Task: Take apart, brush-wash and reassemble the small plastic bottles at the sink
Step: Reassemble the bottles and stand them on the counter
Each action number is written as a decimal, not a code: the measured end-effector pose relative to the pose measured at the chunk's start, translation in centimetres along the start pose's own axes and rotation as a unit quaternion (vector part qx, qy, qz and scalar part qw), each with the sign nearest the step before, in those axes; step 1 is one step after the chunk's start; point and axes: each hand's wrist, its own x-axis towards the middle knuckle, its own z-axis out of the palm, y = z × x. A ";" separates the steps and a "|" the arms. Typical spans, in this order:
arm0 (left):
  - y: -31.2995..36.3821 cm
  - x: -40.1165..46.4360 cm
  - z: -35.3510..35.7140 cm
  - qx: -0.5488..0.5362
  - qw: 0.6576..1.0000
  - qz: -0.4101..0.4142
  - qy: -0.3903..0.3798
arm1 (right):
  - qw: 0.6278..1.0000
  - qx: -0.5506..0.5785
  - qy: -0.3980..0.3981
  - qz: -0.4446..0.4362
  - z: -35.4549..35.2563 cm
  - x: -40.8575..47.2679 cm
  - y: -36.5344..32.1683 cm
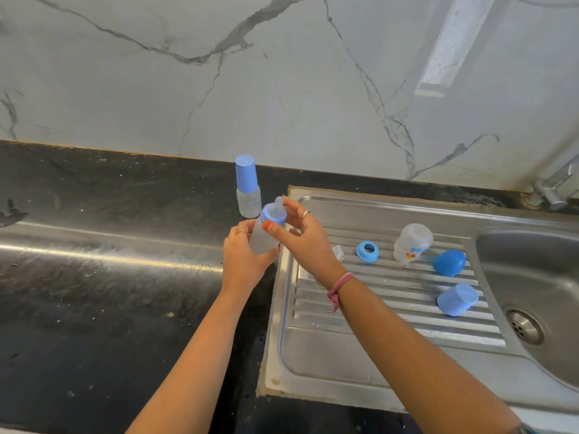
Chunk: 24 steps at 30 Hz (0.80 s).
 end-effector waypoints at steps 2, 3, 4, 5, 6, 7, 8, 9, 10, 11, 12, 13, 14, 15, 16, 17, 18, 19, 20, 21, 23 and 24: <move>0.2 -0.4 0.2 0.025 0.999 0.023 -0.014 | 0.999 0.016 0.043 -0.017 -0.1 0.0 -0.2; 0.2 -0.6 0.2 0.030 0.999 0.033 -0.019 | 0.998 0.029 0.061 -0.021 -0.2 0.0 -0.3; 0.3 -0.7 0.3 0.031 0.998 0.040 -0.023 | 0.996 0.039 0.072 -0.024 -0.4 0.0 -0.3; 0.4 -0.9 0.3 0.033 0.998 0.043 -0.026 | 0.996 0.042 0.076 -0.025 -0.6 0.0 -0.3; 0.5 -0.9 0.3 0.036 0.998 0.045 -0.028 | 0.996 0.043 0.074 -0.023 -0.9 -0.1 -0.3; 0.6 -1.0 0.2 0.039 0.998 0.046 -0.032 | 0.996 0.047 0.069 -0.019 -1.3 -0.1 -0.2; 0.6 -1.0 0.2 0.043 0.997 0.046 -0.035 | 0.996 0.055 0.065 -0.012 -1.6 -0.2 -0.2; 0.8 -1.1 0.1 0.047 0.997 0.044 -0.041 | 0.996 0.064 0.062 -0.004 -2.0 -0.2 -0.2; 1.0 -1.2 0.0 0.051 0.997 0.042 -0.049 | 0.996 0.068 0.060 0.002 -2.3 -0.3 -0.2; 1.2 -1.3 0.0 0.052 0.996 0.039 -0.059 | 0.996 0.067 0.058 0.008 -2.6 -0.3 -0.2; 1.4 -1.5 0.0 0.050 0.996 0.037 -0.067 | 0.996 0.065 0.057 0.012 -2.9 -0.4 -0.3; 1.6 -1.7 0.1 0.048 0.996 0.035 -0.074 | 0.996 0.066 0.056 0.016 -3.1 -0.5 -0.3; 1.9 -1.9 0.1 0.045 0.995 0.035 -0.078 | 0.995 0.075 0.056 0.018 -3.4 -0.6 -0.4; 2.2 -2.0 0.1 0.045 0.995 0.036 -0.080 | 0.994 0.088 0.057 0.020 -3.6 -0.8 -0.5; 2.4 -2.1 0.2 0.044 0.995 0.038 -0.081 | 0.993 0.102 0.059 0.022 -3.9 -0.9 -0.7; 2.6 -2.2 0.2 0.045 0.995 0.041 -0.082 | 0.992 0.111 0.062 0.024 -4.3 -1.1 -0.8; 2.8 -2.3 0.4 0.046 0.994 0.045 -0.083 | 0.991 0.117 0.063 0.028 -4.6 -1.1 -0.8; 2.9 -2.5 0.5 0.047 0.994 0.045 -0.086 | 0.990 0.121 0.060 0.033 -5.1 -1.3 -0.8; 3.1 -2.6 0.7 0.046 0.994 0.044 -0.089 | 0.991 0.121 0.049 0.039 -5.7 -1.4 -0.8; 3.3 -2.8 0.9 0.046 0.994 0.043 -0.093 | 0.992 0.112 0.033 0.043 -6.2 -1.6 -0.9; 3.7 -3.3 1.5 0.052 0.993 0.042 -0.102 | 0.997 0.067 0.005 0.047 -7.7 -2.1 -1.0; 4.0 -3.6 1.9 0.055 0.992 0.042 -0.107 | 0.998 0.039 -0.002 0.047 -8.6 -2.5 -1.1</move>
